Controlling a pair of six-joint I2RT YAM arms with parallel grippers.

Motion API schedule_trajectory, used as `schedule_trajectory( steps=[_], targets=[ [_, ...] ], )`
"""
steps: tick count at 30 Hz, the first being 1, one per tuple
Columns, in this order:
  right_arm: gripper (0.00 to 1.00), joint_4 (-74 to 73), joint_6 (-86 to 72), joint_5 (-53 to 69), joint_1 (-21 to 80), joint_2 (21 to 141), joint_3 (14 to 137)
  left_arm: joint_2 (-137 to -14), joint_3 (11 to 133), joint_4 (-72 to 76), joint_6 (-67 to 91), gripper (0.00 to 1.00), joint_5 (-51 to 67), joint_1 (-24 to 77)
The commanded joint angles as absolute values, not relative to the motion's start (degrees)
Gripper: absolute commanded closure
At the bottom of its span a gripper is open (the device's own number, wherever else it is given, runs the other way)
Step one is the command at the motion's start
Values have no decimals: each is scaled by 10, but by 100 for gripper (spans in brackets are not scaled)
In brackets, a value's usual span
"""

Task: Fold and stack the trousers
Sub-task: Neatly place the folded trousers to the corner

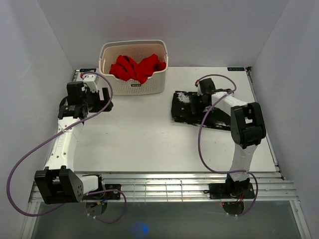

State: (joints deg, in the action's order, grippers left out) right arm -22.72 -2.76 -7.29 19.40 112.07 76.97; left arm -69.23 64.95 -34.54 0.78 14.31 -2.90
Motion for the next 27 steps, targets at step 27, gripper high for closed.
schedule_trajectory(
  steps=[27],
  targets=[
    [4,-282,597,-46,-24,1423,1110,-729,649,-336,2,2,167,-38]
  ],
)
